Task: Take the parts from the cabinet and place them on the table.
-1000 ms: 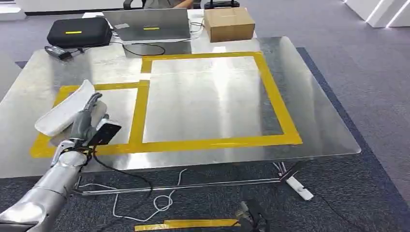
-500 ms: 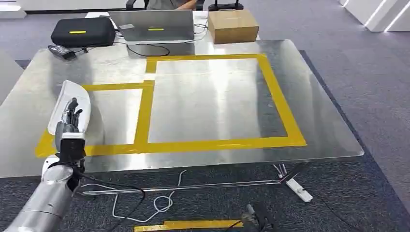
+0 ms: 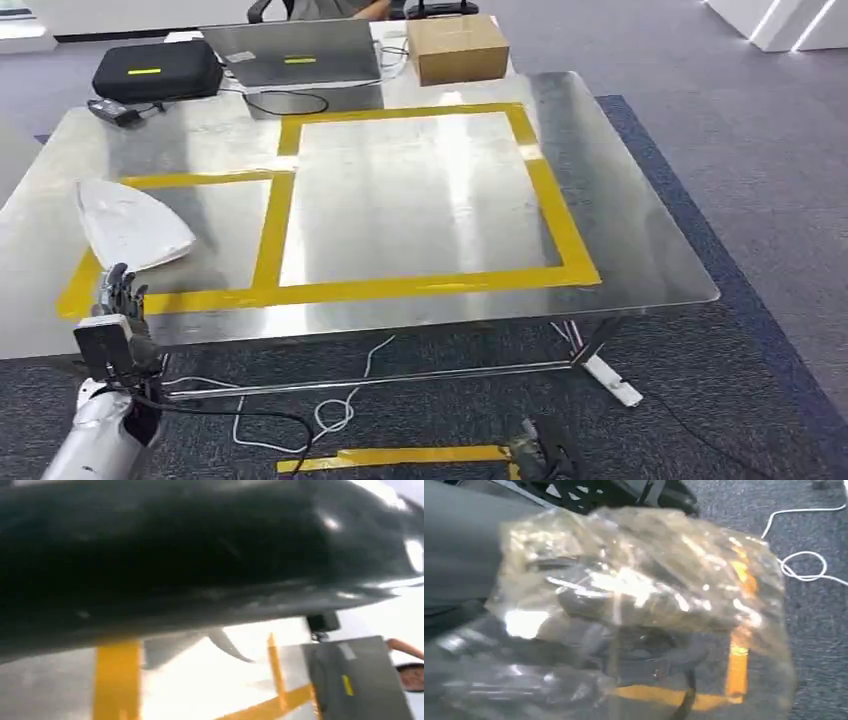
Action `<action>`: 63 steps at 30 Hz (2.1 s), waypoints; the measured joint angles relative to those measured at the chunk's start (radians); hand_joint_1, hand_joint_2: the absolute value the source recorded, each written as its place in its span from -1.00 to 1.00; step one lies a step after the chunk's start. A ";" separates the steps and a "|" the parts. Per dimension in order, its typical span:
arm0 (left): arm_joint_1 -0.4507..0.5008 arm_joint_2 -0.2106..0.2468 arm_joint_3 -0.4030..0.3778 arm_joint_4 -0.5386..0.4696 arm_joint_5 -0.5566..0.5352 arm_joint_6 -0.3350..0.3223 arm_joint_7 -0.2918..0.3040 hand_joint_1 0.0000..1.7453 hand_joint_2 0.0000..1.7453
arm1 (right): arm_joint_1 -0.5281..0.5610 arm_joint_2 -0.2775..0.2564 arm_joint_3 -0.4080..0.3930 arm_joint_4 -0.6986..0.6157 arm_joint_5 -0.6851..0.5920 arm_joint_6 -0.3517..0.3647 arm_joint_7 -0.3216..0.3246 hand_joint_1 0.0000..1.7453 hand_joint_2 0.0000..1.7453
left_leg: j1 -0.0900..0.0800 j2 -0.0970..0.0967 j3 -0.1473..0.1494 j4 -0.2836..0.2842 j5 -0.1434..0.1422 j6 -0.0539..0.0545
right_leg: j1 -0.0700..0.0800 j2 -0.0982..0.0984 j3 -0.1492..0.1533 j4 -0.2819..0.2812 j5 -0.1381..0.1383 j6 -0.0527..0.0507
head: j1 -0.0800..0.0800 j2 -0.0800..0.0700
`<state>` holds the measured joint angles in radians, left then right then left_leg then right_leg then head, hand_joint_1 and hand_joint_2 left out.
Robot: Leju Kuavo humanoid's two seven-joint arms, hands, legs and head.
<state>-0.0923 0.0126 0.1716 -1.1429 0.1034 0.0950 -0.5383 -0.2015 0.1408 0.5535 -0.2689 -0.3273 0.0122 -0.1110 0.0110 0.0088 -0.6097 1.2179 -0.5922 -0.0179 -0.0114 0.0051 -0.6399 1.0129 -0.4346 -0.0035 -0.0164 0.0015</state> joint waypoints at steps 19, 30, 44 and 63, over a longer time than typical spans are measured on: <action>-0.007 -0.026 0.106 0.187 0.113 -0.035 -0.013 -1.00 -1.00 | -0.005 -0.011 -0.022 -0.004 0.001 -0.003 0.004 -1.00 -1.00 | -0.020 0.003 -0.001 -0.226 0.177 0.040 | 0.008 -0.005 0.182 -0.048 -0.110 0.027 | 0.000 0.000; -0.019 -0.016 0.197 0.317 0.238 -0.103 -0.019 -1.00 -1.00 | 0.007 -0.015 -0.030 -0.005 0.010 0.005 0.003 -1.00 -1.00 | 0.000 -0.001 -0.043 0.040 0.042 -0.010 | 0.007 -0.008 0.053 -0.040 -0.009 -0.004 | -0.006 0.000; -0.050 0.006 0.316 0.558 0.219 0.006 -0.027 -1.00 -1.00 | 0.011 -0.026 -0.040 -0.005 0.013 -0.001 0.019 -1.00 -1.00 | -0.016 0.000 0.038 -0.242 0.145 0.059 | 0.009 -0.006 -0.072 0.298 -0.177 0.041 | -0.004 0.000; -0.023 0.017 0.026 0.787 -0.242 0.101 0.190 -1.00 -1.00 | 0.017 -0.036 -0.089 -0.008 -0.008 -0.021 -0.012 -1.00 -1.00 | 0.024 -0.006 0.067 -0.143 0.105 -0.033 | 0.001 -0.011 0.052 -0.009 -0.031 0.000 | -0.012 0.000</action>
<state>-0.1154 0.0294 0.1977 -0.3555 -0.1385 0.1961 -0.3483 -0.1850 0.1045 0.4647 -0.2766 -0.3353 -0.0092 -0.1232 0.0348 0.0030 -0.5425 1.0745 -0.4873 -0.0512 -0.0102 -0.0057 -0.5878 1.0042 -0.4658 -0.0032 -0.0286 0.0015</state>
